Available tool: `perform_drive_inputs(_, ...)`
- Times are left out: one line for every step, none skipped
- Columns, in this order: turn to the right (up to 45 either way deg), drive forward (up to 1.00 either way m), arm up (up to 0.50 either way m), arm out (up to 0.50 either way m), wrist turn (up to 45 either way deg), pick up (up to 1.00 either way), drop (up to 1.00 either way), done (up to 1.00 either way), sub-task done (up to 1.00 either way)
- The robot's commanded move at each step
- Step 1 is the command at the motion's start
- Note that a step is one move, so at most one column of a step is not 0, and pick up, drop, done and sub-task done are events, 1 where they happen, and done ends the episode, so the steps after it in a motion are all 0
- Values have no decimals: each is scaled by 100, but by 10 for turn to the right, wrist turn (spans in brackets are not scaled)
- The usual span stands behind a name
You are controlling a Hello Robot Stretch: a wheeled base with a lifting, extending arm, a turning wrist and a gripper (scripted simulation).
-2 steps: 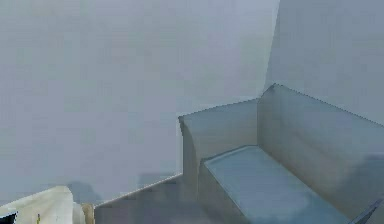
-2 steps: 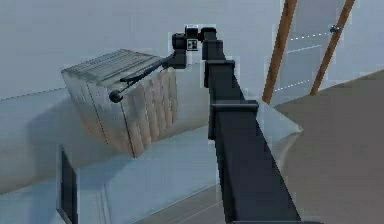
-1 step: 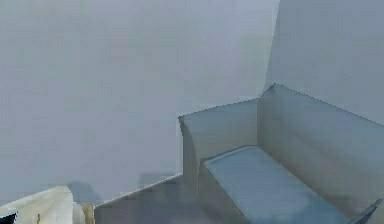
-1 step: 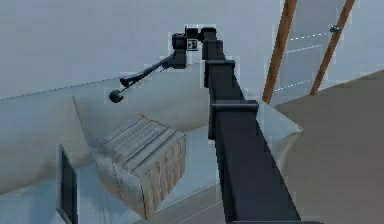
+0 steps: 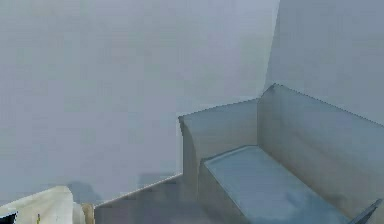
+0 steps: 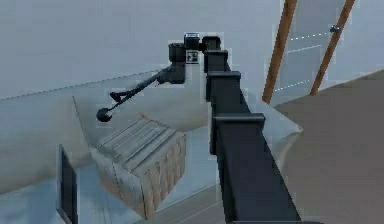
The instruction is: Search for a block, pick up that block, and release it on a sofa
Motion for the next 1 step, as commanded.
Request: perform_drive_inputs(0, 0, 0, 0, 0, 0, 0, 100, 0)
